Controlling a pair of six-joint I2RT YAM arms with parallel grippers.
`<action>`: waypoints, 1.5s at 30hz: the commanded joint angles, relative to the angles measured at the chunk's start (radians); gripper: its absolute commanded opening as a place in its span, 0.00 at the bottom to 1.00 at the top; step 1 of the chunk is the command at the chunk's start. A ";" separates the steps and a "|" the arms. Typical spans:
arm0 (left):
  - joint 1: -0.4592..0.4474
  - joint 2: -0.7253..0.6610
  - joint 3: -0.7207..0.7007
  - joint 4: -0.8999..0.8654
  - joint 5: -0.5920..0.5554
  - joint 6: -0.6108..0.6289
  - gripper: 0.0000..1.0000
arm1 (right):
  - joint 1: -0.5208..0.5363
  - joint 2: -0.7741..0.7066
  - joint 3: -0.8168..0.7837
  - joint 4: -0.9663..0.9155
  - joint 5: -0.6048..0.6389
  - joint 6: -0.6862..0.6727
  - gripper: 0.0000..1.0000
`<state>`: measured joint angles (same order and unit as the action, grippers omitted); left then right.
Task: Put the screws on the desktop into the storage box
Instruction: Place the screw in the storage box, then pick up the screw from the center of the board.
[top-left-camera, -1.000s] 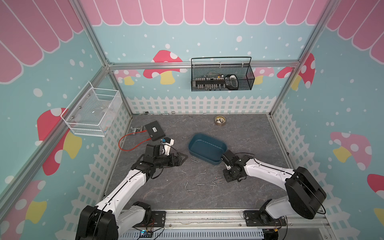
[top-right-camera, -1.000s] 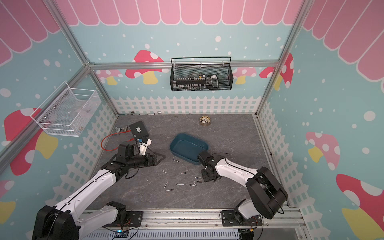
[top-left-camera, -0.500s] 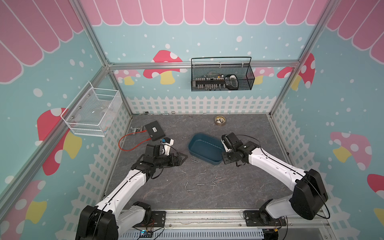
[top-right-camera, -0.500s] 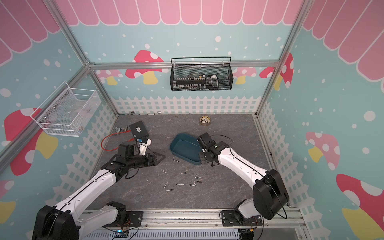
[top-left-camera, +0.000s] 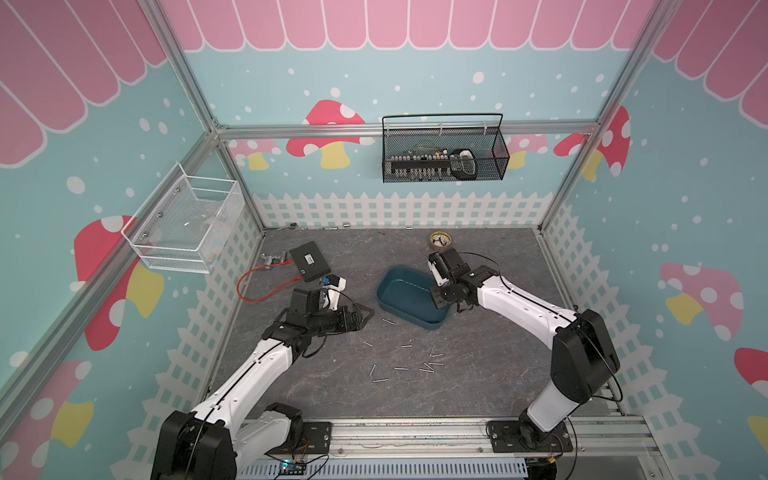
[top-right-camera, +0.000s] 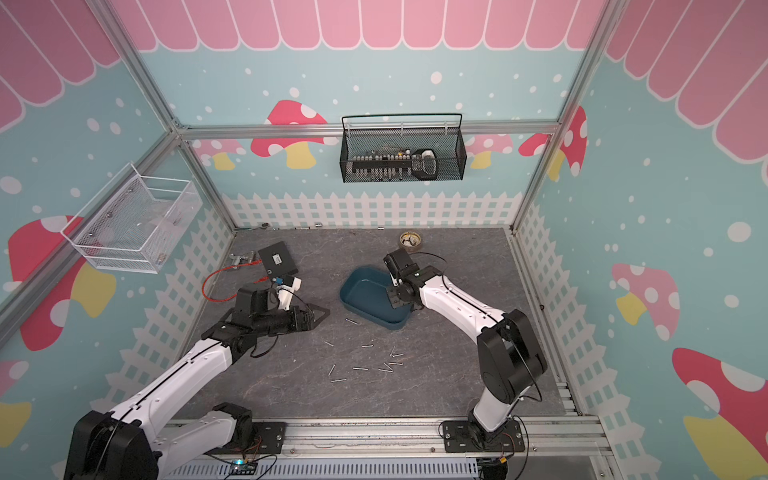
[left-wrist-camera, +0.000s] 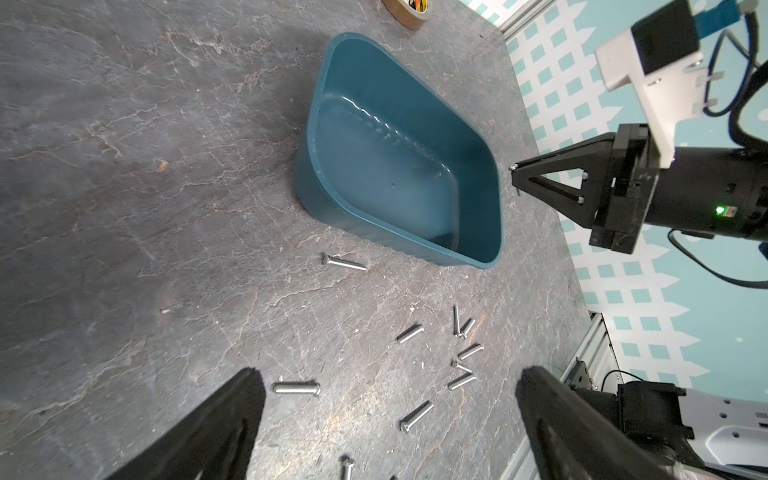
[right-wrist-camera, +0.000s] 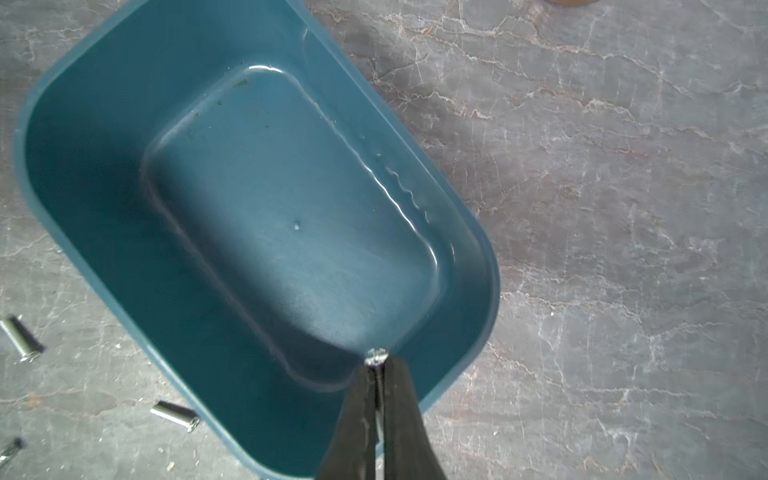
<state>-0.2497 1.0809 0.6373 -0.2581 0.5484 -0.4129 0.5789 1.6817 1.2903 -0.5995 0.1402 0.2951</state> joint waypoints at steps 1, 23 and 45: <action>0.004 -0.012 -0.005 -0.003 -0.019 -0.004 0.99 | -0.010 0.024 0.023 0.032 -0.008 -0.027 0.05; 0.004 0.006 -0.001 -0.009 -0.032 -0.001 0.99 | -0.039 -0.025 -0.068 0.148 -0.093 -0.062 0.66; -0.062 0.174 0.192 -0.255 -0.191 0.007 0.99 | -0.100 -0.476 -0.383 0.287 -0.393 -0.017 0.99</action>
<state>-0.2840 1.2270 0.7906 -0.4065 0.4267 -0.4015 0.4831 1.2423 0.9375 -0.3466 -0.2039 0.2661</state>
